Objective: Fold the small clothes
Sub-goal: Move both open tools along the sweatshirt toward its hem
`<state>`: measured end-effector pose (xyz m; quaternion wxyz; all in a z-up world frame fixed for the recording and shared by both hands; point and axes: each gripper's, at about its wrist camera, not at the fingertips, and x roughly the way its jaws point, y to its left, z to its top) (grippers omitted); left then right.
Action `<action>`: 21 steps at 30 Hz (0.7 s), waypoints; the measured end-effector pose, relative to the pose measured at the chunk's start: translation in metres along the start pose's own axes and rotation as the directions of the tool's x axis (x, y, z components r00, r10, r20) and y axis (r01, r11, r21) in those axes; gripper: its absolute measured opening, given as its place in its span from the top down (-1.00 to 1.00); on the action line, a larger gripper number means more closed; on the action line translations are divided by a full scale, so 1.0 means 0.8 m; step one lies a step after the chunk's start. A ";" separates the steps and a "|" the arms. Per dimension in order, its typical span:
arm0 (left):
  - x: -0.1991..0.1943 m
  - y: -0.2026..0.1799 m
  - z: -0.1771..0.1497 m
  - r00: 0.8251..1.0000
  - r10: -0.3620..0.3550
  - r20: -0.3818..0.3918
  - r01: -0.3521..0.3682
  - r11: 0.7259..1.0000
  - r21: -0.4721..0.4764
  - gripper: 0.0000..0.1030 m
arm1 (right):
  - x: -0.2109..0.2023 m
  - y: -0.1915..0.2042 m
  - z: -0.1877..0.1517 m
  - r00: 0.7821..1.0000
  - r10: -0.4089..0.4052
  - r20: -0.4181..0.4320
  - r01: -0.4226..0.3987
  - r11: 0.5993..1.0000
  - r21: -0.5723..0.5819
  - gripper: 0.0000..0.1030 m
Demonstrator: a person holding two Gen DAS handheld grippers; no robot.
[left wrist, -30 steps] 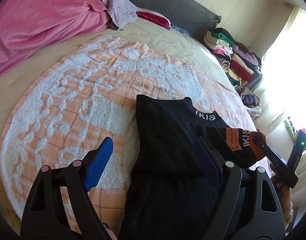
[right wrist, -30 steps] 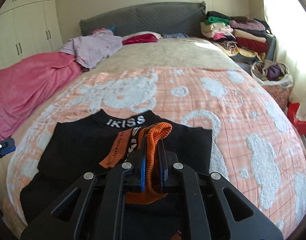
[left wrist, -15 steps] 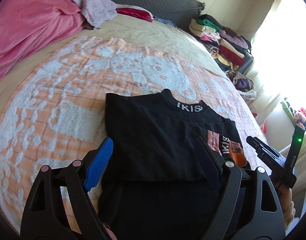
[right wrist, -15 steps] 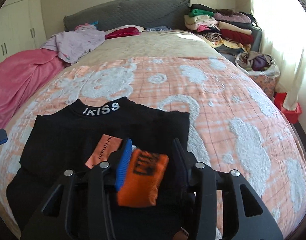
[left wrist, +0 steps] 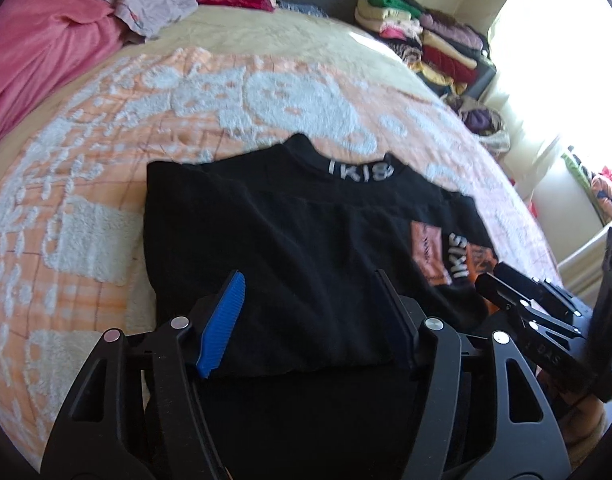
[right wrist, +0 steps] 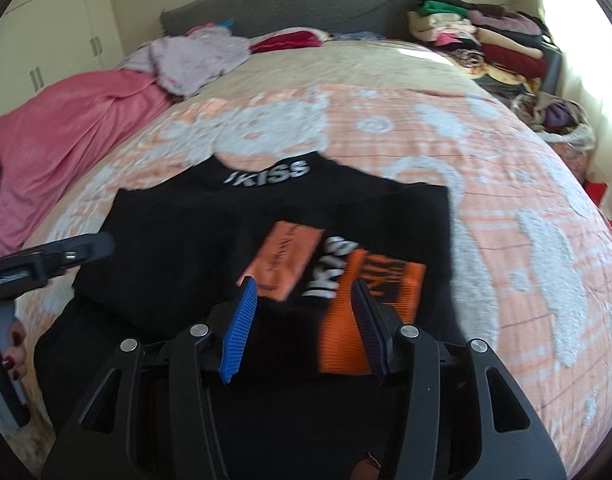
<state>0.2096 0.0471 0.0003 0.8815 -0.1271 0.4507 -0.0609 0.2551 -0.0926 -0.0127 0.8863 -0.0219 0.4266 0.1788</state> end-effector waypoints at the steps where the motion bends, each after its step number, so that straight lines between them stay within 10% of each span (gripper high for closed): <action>1: 0.007 0.001 -0.002 1.000 0.005 -0.018 -0.005 1.000 0.003 -0.07 | 0.003 0.005 0.000 1.000 0.005 -0.007 -0.005 1.000 -0.012 0.07; 21: 0.014 0.010 -0.021 0.998 0.016 -0.059 -0.015 1.000 0.014 -0.06 | 0.000 -0.005 -0.026 0.998 -0.022 -0.052 0.024 0.999 0.047 -0.26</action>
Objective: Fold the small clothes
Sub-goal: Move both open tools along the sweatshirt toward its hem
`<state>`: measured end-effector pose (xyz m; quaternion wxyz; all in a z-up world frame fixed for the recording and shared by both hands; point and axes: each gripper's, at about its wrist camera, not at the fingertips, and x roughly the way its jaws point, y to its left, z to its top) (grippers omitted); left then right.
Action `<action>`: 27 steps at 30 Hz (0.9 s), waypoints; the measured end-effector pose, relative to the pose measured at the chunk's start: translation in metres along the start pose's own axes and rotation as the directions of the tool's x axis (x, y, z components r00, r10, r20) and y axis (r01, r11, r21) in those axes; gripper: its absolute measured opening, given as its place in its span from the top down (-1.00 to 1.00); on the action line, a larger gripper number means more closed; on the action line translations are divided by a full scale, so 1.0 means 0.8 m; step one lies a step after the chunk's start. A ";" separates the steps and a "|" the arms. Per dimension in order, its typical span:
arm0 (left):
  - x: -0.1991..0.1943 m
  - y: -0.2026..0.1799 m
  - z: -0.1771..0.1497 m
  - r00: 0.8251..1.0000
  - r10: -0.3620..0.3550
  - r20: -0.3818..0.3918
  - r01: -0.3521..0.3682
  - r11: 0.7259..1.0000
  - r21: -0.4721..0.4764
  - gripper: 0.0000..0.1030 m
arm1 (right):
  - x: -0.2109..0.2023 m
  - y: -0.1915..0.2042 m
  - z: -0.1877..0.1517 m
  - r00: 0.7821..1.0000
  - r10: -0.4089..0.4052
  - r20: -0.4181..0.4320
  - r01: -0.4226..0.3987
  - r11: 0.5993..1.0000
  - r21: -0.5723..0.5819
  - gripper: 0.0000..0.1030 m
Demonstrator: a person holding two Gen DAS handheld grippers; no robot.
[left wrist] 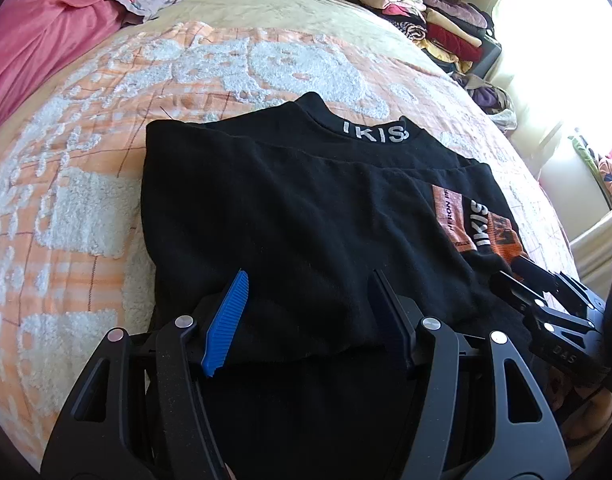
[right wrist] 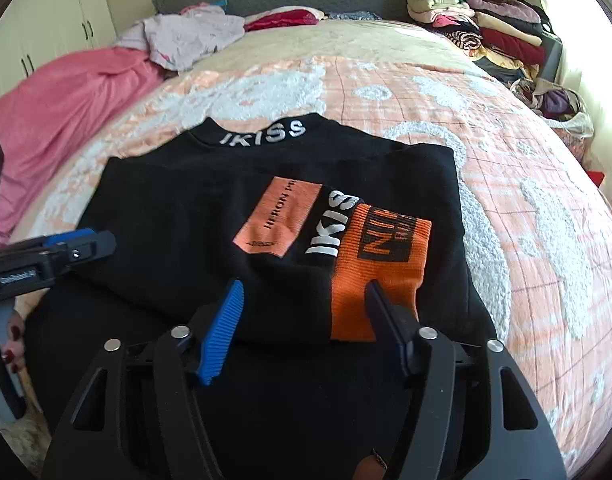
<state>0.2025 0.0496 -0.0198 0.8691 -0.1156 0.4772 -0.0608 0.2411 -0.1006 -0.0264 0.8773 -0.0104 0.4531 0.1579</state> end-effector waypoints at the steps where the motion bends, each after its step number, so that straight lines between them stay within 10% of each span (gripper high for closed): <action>1: -0.002 0.000 0.000 1.000 -0.001 0.003 0.001 1.000 -0.002 -0.06 | -0.005 -0.002 -0.001 1.000 0.006 0.008 -0.006 1.000 0.012 -0.28; 14: -0.046 0.003 -0.005 0.998 -0.012 0.069 0.014 1.000 -0.020 -0.21 | -0.061 -0.034 -0.009 0.995 -0.029 0.095 0.016 0.991 0.135 -0.77; 27: -0.086 0.043 -0.013 0.990 0.053 0.127 -0.041 0.994 -0.098 -0.48 | -0.113 -0.085 -0.010 0.974 -0.131 0.184 0.081 0.963 0.257 -0.85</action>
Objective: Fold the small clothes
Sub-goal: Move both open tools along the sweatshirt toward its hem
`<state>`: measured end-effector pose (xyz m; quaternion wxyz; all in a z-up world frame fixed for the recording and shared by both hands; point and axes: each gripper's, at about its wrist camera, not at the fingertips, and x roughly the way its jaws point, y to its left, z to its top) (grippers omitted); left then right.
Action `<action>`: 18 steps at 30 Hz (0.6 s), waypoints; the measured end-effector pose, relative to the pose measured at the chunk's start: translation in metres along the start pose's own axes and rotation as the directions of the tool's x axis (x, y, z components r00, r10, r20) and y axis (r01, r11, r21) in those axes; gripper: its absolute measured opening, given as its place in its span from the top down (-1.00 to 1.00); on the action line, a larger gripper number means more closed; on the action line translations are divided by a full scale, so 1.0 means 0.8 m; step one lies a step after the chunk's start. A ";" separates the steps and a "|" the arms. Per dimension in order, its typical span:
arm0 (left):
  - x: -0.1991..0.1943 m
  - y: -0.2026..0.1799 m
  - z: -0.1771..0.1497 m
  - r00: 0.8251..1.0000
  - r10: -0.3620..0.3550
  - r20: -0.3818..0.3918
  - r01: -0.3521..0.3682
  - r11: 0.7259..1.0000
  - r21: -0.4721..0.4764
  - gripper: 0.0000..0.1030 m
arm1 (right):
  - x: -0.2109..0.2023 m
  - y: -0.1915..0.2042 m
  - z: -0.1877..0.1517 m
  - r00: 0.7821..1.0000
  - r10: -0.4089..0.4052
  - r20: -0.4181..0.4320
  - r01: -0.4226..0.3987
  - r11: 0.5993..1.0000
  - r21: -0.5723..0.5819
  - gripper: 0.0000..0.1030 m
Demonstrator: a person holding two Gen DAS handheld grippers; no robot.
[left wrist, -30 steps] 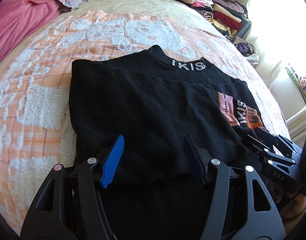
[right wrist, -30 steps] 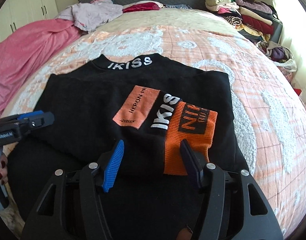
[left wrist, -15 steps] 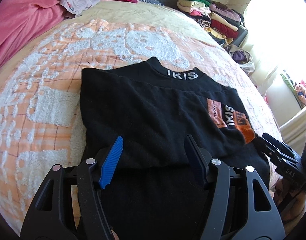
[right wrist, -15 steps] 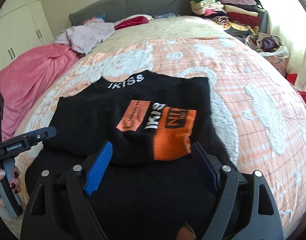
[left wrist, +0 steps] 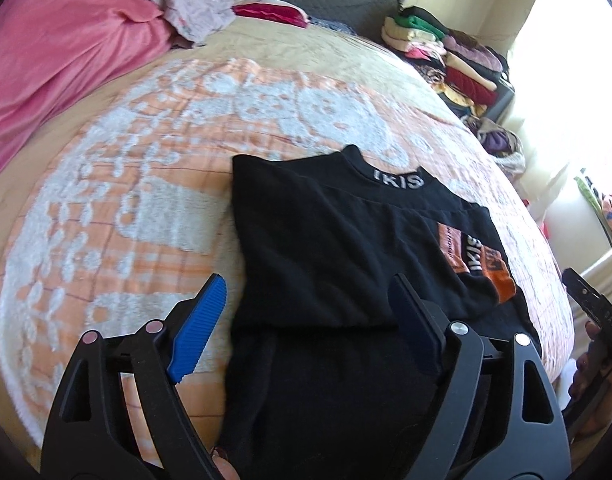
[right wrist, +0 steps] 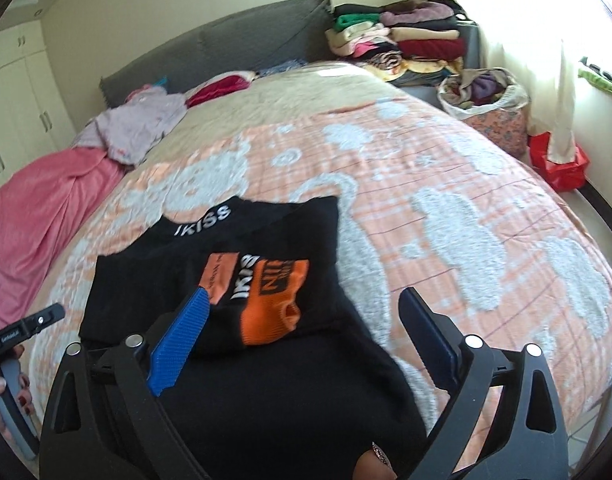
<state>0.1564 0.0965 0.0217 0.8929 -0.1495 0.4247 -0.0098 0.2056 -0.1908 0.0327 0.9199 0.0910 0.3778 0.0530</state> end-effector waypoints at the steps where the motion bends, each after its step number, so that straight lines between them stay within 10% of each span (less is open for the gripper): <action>1: -0.002 0.004 0.000 1.000 0.006 0.004 -0.006 1.000 -0.007 -0.50 | -0.002 -0.002 0.000 1.000 -0.003 0.003 0.003 1.000 0.004 -0.85; 18: -0.033 0.044 -0.002 0.995 0.081 0.052 -0.078 0.995 -0.069 -0.81 | -0.023 -0.007 0.000 1.000 -0.005 0.029 0.004 1.000 0.024 -0.86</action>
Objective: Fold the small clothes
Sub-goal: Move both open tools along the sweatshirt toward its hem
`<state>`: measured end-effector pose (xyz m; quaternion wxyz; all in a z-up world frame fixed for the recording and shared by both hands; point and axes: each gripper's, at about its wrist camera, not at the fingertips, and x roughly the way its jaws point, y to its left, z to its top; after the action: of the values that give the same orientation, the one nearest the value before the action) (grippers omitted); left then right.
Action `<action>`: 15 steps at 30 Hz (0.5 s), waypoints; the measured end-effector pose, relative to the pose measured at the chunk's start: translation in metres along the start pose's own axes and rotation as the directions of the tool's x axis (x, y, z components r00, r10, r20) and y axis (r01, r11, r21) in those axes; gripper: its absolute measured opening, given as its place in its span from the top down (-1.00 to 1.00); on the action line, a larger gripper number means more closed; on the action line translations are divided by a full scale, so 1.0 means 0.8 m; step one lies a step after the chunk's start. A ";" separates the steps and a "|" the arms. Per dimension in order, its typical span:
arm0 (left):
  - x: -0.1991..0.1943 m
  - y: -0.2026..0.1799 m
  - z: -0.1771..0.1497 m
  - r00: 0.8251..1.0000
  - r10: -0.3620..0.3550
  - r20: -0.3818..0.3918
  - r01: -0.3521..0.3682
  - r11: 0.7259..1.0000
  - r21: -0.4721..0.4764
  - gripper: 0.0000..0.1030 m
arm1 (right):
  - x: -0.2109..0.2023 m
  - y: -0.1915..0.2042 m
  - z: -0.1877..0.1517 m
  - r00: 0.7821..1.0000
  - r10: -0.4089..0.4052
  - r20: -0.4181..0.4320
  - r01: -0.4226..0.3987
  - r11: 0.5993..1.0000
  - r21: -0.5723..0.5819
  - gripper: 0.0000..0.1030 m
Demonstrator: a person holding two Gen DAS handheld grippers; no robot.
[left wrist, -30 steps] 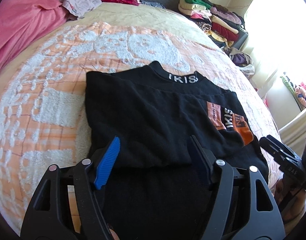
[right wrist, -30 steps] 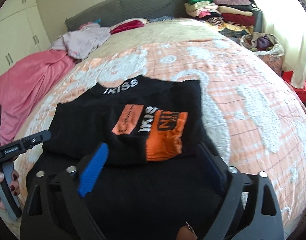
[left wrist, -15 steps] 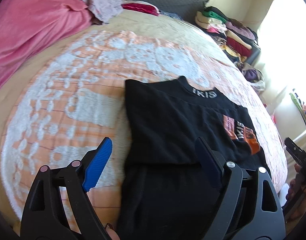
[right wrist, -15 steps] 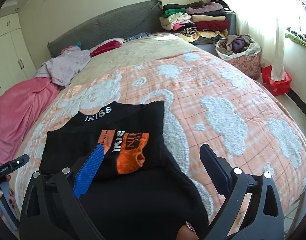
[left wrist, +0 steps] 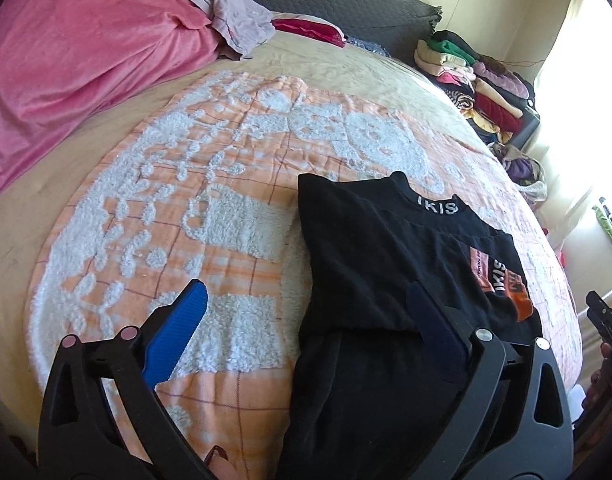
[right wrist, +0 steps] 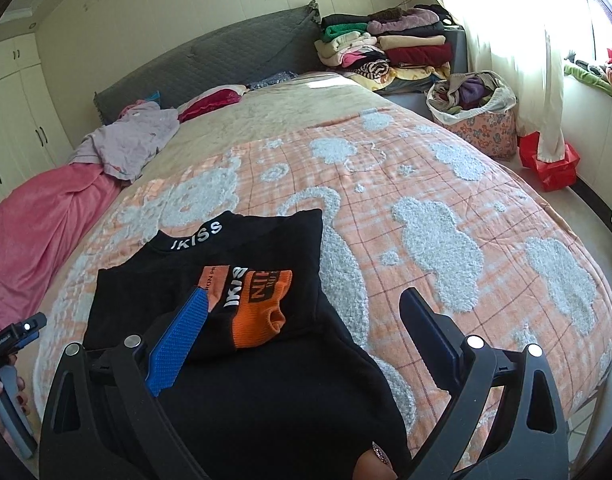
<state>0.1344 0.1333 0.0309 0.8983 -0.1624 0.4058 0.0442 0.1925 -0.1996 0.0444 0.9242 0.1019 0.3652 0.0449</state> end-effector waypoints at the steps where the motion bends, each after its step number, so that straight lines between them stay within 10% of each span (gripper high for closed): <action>1: -0.001 0.001 -0.001 1.000 0.000 0.000 0.000 1.000 0.000 -0.81 | 0.000 0.000 0.000 1.000 -0.001 -0.001 0.001 1.000 -0.002 -0.86; 15: -0.013 0.005 -0.019 1.000 0.005 -0.009 -0.005 1.000 0.007 -0.81 | -0.014 0.007 -0.012 1.000 0.008 0.001 -0.008 1.000 -0.021 -0.87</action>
<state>0.1160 0.1325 0.0280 0.8969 -0.1586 0.4105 0.0443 0.1776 -0.1943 0.0459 0.9252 0.0937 0.3640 0.0525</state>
